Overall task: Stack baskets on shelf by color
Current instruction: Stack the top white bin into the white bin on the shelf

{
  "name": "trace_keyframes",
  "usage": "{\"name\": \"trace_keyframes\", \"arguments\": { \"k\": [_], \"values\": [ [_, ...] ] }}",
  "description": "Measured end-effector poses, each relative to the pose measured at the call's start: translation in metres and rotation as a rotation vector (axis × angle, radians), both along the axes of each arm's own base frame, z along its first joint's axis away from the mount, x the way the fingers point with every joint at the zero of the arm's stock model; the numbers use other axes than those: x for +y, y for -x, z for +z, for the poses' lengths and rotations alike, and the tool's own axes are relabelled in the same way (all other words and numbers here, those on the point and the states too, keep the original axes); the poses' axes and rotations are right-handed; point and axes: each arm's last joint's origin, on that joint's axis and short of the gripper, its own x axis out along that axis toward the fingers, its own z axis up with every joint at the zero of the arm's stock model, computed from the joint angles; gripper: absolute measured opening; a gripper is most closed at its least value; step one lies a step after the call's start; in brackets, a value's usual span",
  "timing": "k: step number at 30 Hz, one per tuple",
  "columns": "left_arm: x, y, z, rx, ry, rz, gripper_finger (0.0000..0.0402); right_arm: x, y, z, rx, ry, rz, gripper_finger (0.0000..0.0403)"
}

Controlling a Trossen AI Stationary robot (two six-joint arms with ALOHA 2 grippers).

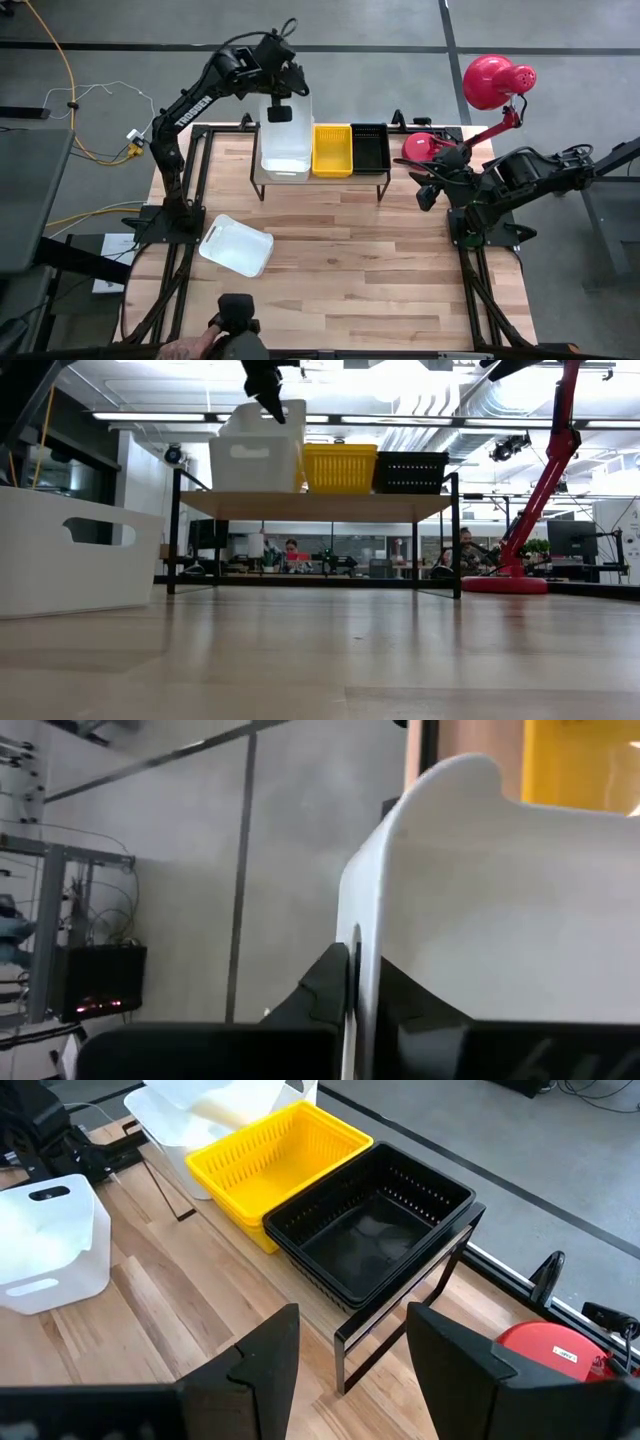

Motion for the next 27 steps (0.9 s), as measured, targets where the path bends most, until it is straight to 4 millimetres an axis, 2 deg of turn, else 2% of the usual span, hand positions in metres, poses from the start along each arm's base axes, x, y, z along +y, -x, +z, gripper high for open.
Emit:
{"name": "trace_keyframes", "arguments": {
  "k": [5,13,27],
  "values": [
    [-0.003,0.009,0.012,-0.051,0.022,0.003,0.0,0.0,0.0,0.0,-0.006,-0.007,-0.006,0.0172],
    [-0.013,0.022,0.006,-0.005,0.189,-0.037,0.0,0.0,0.0,0.0,-0.004,-0.004,-0.006,0.0172],
    [-0.019,0.02,0.003,-0.009,0.279,-0.209,0.0,0.0,0.0,0.0,-0.002,-0.003,-0.006,0.0172]
  ]
}}
